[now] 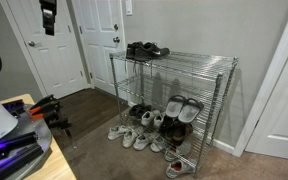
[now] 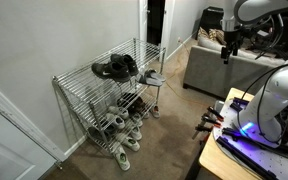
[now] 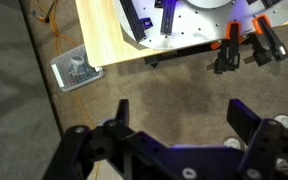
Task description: Move the black pair of shoes to the second shelf
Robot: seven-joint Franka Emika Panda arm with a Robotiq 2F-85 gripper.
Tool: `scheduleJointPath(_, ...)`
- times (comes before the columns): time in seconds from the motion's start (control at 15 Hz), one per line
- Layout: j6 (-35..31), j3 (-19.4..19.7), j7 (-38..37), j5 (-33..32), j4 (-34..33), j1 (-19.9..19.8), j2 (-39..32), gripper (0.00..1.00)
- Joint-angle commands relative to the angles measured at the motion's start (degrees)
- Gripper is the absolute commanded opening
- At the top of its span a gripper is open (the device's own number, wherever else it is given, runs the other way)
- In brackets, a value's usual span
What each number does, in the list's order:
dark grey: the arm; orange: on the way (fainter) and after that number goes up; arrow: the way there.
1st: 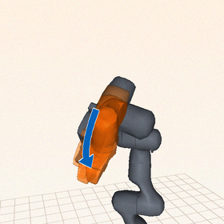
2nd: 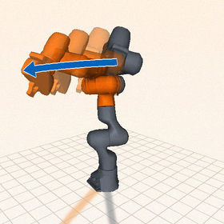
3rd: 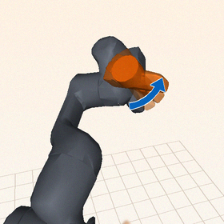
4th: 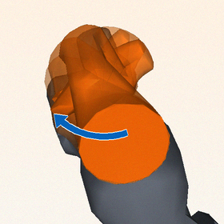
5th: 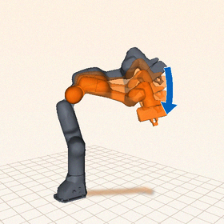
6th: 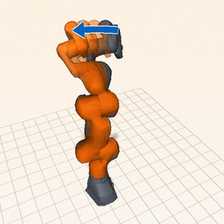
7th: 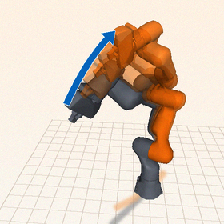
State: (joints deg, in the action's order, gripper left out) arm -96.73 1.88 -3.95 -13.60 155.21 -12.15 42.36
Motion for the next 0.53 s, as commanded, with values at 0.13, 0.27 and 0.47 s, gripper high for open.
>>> scheduleJointPath(0.13,-3.82,-3.03,-4.24,4.7,-2.44,6.72,-5.57,1.0)
scheduleJointPath(0.27,-10.55,-5.34,-7.77,9.72,-3.63,10.11,-9.92,1.0)
scheduleJointPath(0.47,-25.89,-8.5,-12.71,14.85,-5.33,13.09,-18.16,1.0)
